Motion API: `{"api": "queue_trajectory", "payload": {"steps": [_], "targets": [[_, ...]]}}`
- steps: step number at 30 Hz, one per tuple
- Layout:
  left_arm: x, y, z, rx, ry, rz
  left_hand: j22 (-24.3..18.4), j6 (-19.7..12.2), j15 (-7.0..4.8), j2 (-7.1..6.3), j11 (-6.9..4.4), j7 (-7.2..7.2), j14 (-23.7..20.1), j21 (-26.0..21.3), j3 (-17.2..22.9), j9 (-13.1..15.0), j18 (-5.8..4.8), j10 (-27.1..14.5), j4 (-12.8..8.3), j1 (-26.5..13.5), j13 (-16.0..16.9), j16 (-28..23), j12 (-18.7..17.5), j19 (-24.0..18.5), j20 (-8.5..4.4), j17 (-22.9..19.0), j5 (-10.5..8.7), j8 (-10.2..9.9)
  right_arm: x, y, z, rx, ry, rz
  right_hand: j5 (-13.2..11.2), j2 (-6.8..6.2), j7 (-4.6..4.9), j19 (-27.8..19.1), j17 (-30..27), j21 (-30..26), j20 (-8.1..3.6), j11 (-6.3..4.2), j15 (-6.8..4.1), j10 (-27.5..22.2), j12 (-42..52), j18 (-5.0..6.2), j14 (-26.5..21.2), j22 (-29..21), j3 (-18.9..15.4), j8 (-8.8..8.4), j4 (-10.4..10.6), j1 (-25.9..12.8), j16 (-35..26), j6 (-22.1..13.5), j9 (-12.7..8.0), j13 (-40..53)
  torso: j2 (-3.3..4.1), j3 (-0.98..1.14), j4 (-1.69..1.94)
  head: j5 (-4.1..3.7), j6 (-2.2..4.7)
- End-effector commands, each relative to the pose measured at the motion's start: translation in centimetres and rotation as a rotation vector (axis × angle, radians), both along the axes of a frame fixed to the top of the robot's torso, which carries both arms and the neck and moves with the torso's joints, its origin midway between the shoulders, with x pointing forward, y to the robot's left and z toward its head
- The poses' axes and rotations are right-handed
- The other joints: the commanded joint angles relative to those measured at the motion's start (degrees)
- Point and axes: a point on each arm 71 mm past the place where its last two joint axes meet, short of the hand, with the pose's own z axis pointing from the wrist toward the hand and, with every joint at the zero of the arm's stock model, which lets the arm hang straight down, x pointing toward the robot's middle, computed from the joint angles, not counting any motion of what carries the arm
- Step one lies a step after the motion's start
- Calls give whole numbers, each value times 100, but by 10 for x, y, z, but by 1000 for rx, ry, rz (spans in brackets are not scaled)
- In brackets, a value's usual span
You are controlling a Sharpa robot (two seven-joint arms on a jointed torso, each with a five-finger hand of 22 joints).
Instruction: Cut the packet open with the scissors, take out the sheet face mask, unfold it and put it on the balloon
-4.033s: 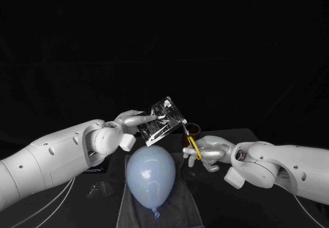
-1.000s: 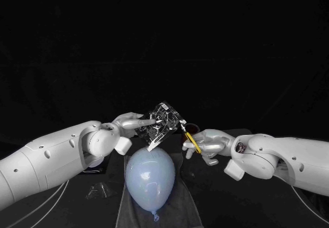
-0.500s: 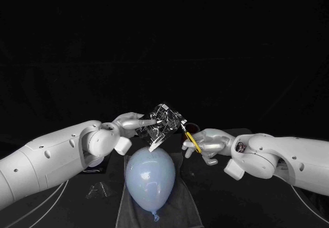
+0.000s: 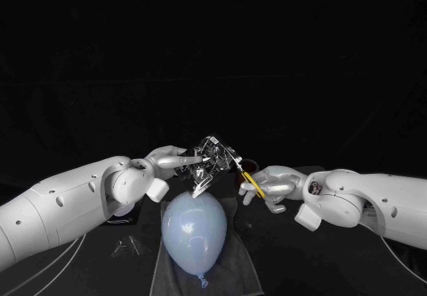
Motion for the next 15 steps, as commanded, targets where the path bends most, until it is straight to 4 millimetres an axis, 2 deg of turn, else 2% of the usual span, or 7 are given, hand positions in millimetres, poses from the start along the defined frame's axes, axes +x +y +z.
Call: {"api": "queue_trajectory", "payload": {"steps": [1,15], "targets": [[-3,-5,1,9,-25,-55,-6,54,-30,45,-3,0,28,37,-3,338,66,33,-21,-3,7,2,24,35,-5,5,38,45,-1,1,2,2,29,42,-8,-38,46,-19,236,-37,15,12,26,49,-26,43,185,172,-71,-8,16,13,-21,47,-6,-10,0,-2,1,0,4],[-8,-9,1,40,-52,-108,-7,53,-32,46,-5,-1,29,37,-1,343,66,35,-28,-4,7,1,24,37,-7,6,38,47,6,-6,9,-2,13,19,-9,-33,42,-29,225,-58,14,10,24,48,-34,47,180,161,-69,-1,18,11,-24,80,-16,-46,4,-1,1,-15,2]]}}
